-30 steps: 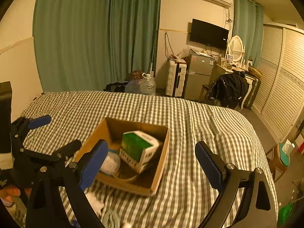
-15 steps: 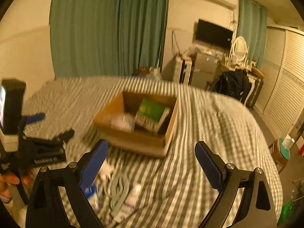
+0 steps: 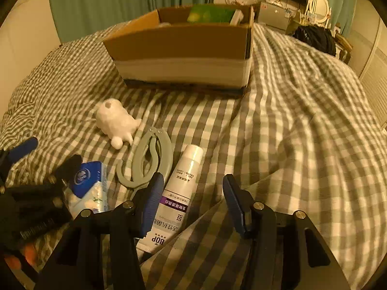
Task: Organize objects
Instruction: 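Grasp the blue tissue pack with the left gripper while the right grasps the spray bottle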
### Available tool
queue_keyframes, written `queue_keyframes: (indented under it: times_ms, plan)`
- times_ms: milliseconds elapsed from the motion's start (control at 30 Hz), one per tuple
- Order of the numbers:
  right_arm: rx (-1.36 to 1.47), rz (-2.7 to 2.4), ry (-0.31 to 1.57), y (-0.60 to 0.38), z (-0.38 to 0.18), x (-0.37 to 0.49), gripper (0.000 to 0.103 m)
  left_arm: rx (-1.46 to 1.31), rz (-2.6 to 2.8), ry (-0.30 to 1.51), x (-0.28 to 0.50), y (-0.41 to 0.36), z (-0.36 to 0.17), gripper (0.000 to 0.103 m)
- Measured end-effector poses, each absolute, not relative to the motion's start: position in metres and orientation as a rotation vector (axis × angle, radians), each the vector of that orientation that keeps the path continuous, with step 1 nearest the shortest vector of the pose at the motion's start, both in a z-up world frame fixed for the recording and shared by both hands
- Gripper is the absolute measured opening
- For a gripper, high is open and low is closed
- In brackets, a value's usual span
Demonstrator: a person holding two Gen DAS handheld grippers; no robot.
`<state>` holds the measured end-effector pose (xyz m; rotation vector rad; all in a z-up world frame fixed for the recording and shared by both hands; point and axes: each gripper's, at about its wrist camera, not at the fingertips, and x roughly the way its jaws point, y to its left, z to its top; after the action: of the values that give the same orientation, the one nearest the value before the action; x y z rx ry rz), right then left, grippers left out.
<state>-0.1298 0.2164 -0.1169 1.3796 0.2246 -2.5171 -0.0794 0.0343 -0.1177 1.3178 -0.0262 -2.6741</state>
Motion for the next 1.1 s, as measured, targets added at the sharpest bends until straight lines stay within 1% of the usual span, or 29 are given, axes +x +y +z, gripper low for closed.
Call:
queue_keyframes:
  times_ms: [167,300,367,400,433,467,533,633,733,867,967,1100]
  plan:
    - [1.446,-2.495,0.221,0.217,-0.135,-0.136,0.049,1.41,-2.675,-0.084,-0.082,0.053,-0.137,0.103]
    - [1.476,-2.484,0.267,0.21,-0.142,-0.138,0.049,1.465,-2.631,-0.084,-0.077,0.06,-0.159,0.103]
    - [1.486,-2.488,0.292,0.208,-0.146,-0.138,0.048,1.449,-2.642,-0.123,-0.075,0.065,-0.161,0.101]
    - [1.477,-2.496,0.294,0.207,-0.145,-0.136,0.041,1.438,-2.656,-0.141,-0.073,0.066,-0.161,0.097]
    - [1.46,-2.503,0.3,0.205,-0.144,-0.134,0.036,1.44,-2.684,-0.141,-0.071,0.067,-0.159,0.089]
    - [1.442,-2.514,0.316,0.202,-0.142,-0.131,0.03,1.445,-2.707,-0.131,-0.07,0.066,-0.157,0.084]
    - [1.403,-2.529,0.326,0.201,-0.133,-0.123,0.029,1.453,-2.757,-0.093,-0.068,0.063,-0.153,0.059]
    - [1.36,-2.536,0.285,0.203,-0.12,-0.115,0.027,1.489,-2.792,0.004,-0.066,0.051,-0.147,0.053]
    - [1.323,-2.535,0.267,0.197,-0.109,-0.11,0.025,1.483,-2.801,0.033,-0.062,0.043,-0.14,0.05]
    - [1.275,-2.538,0.264,0.188,-0.094,-0.105,0.024,1.415,-2.828,0.1,-0.059,0.024,-0.12,0.049]
    - [1.237,-2.557,0.303,0.183,-0.081,-0.097,0.024,1.364,-2.832,0.104,-0.059,0.014,-0.106,0.049]
    - [1.17,-2.573,0.312,0.182,-0.05,-0.097,0.024,1.316,-2.878,0.135,-0.066,0.0,-0.087,0.049]
